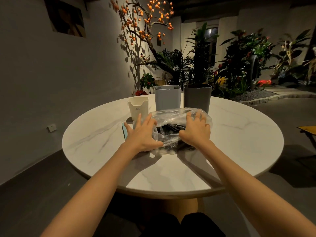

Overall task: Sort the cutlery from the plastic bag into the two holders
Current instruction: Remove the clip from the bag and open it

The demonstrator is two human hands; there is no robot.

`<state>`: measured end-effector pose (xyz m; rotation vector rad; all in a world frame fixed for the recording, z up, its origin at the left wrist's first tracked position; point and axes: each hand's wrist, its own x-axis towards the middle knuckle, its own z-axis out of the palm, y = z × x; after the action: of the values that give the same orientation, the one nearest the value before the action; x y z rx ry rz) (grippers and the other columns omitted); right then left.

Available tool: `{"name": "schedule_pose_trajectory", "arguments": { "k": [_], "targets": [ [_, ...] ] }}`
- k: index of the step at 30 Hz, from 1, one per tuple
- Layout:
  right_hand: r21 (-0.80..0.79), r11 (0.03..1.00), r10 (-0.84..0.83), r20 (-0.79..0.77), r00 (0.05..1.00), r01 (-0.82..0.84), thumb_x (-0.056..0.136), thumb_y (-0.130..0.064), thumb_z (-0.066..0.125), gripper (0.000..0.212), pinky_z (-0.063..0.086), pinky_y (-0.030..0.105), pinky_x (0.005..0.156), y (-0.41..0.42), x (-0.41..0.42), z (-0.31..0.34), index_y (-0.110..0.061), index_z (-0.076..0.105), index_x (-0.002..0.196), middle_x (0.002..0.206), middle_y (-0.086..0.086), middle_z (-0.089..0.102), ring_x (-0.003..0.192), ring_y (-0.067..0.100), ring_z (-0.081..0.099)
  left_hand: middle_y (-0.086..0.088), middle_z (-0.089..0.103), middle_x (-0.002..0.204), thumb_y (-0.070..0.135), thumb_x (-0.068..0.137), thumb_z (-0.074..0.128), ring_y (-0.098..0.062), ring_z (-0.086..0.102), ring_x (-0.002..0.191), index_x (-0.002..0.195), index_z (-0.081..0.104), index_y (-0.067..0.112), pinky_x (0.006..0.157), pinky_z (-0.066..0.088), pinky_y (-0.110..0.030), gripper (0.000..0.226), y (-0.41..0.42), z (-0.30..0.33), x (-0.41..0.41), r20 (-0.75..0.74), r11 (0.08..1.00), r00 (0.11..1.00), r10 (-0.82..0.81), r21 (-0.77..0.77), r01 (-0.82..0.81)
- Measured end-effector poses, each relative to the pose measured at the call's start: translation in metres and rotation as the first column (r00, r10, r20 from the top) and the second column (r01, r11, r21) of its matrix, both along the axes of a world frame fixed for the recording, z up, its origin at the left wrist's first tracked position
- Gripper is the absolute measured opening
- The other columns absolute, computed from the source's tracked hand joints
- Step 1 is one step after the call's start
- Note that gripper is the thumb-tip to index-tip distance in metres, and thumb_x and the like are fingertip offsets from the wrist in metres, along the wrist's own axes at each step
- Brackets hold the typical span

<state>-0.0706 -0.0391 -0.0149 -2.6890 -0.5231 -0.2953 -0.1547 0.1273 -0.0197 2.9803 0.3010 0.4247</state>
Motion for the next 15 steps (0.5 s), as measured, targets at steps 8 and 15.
{"name": "schedule_pose_trajectory", "arguments": {
  "k": [8, 15],
  "targets": [
    [0.21, 0.973, -0.089, -0.053, 0.995, 0.098, 0.084, -0.021, 0.048, 0.026, 0.038, 0.032, 0.072, -0.023, 0.005, -0.011, -0.018, 0.061, 0.106, 0.108, 0.008, 0.063, 0.085, 0.026, 0.049, 0.011, -0.024, 0.157, 0.032, 0.076, 0.067, -0.024, -0.02, 0.146, 0.148, 0.014, 0.027, 0.109, 0.006, -0.071, 0.089, -0.001, -0.012, -0.004, -0.121, 0.989, 0.99, -0.072, -0.14, 0.055],
    [0.256, 0.957, -0.123, -0.057, 0.991, 0.133, 0.1, -0.037, 0.029, 0.043, 0.04, 0.043, 0.09, -0.023, 0.013, -0.025, -0.013, 0.057, 0.123, 0.128, 0.012, 0.053, 0.117, 0.03, 0.048, 0.011, -0.01, 0.16, 0.052, 0.067, 0.061, -0.017, -0.013, 0.147, 0.15, 0.011, 0.035, 0.111, 0.001, -0.067, 0.099, 0.004, -0.017, -0.002, -0.114, 0.992, 0.986, -0.123, -0.009, 0.123]
  ]
}}
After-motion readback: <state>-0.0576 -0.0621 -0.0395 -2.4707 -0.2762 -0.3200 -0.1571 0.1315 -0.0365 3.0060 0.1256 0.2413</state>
